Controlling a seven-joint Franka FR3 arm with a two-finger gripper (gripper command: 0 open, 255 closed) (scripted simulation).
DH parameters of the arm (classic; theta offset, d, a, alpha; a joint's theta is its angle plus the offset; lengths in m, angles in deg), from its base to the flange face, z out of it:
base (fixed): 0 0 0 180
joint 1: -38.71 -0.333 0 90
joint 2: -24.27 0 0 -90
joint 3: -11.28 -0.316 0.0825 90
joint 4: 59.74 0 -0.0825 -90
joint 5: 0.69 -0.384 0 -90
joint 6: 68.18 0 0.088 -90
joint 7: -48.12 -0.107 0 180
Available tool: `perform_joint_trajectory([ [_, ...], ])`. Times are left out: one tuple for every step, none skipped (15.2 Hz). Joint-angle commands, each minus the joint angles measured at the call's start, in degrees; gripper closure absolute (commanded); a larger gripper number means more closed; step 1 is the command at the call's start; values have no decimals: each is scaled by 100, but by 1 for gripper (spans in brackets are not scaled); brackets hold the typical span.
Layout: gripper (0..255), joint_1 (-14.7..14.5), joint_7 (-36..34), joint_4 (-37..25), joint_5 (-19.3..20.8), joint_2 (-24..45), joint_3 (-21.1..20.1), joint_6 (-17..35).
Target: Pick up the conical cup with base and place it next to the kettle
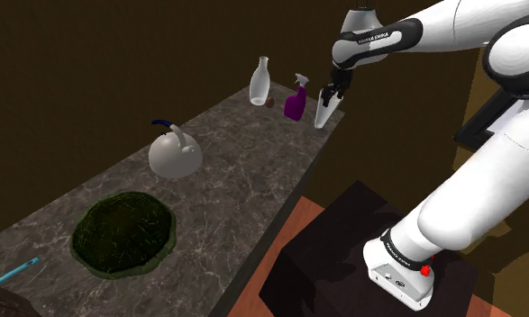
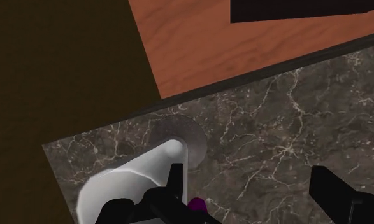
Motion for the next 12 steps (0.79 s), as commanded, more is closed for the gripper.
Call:
perform_joint_trajectory([
  [0, 68, 166, -379, -114, 403, 44, 132],
  [0, 106, 239, -572, -177, 604, 54, 188],
  [0, 147, 311, -774, -242, 806, 61, 238],
  [0, 192, 382, -983, -308, 1008, 64, 279],
  [0, 240, 451, -1201, -374, 1211, 63, 313],
  [0, 253, 462, -1242, -385, 1248, 58, 318],
  [0, 264, 470, -1218, -396, 1289, 56, 382],
  [0, 275, 478, -1194, -409, 1330, 54, 447],
  [0, 286, 486, -1172, -421, 1372, 52, 510],
  [0, 297, 495, -1151, -435, 1416, 50, 574],
  [0, 308, 503, -1132, -448, 1460, 47, 637],
  [0, 320, 512, -1114, -462, 1505, 44, 699],
])
